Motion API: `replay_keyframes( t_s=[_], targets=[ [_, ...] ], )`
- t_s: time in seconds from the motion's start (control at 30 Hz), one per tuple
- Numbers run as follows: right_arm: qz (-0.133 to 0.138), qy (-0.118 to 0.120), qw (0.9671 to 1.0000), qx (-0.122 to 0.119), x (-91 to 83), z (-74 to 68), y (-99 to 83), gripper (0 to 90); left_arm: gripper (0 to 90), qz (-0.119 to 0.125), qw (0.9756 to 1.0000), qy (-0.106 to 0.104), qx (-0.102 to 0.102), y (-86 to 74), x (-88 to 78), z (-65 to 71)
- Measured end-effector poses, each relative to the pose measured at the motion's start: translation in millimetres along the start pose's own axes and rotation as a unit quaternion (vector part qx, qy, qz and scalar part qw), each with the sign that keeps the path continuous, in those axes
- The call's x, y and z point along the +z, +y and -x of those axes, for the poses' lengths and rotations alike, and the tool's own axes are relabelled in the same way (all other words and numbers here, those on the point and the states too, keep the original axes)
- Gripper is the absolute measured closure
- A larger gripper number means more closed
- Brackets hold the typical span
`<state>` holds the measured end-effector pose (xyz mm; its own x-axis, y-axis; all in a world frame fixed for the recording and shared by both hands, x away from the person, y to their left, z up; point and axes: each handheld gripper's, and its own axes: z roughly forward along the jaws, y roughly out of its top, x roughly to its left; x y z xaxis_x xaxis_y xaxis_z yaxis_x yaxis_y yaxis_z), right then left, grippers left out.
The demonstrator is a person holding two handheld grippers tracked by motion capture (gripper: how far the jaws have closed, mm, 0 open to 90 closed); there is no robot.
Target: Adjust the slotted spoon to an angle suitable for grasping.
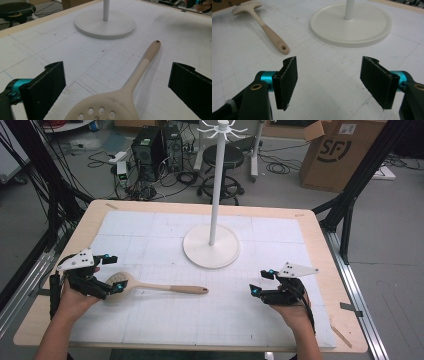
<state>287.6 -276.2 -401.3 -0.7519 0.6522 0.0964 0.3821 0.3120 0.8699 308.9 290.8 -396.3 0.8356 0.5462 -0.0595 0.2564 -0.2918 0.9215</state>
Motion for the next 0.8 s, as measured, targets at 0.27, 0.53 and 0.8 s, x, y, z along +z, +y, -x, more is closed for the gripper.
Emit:
replay_keyframes(
  t_s=[0.27,0.53,0.8],
  targets=[
    [0.000,-0.012,0.9999,0.000,1.1,5.9,-6.3,20.6,1.7,0.000,1.0000,-0.005,0.006,2.1,2.8,0.0],
    [0.000,-0.005,1.0000,0.003,5.8,11.0,-7.7,16.8,1.7,0.002,0.9999,-0.008,0.008,2.4,1.9,-1.2],
    [0.007,-0.009,0.9999,0.010,1.4,12.6,-9.5,15.7,1.7,-0.001,0.9999,-0.013,0.009,2.8,4.1,1.7]
  ],
)
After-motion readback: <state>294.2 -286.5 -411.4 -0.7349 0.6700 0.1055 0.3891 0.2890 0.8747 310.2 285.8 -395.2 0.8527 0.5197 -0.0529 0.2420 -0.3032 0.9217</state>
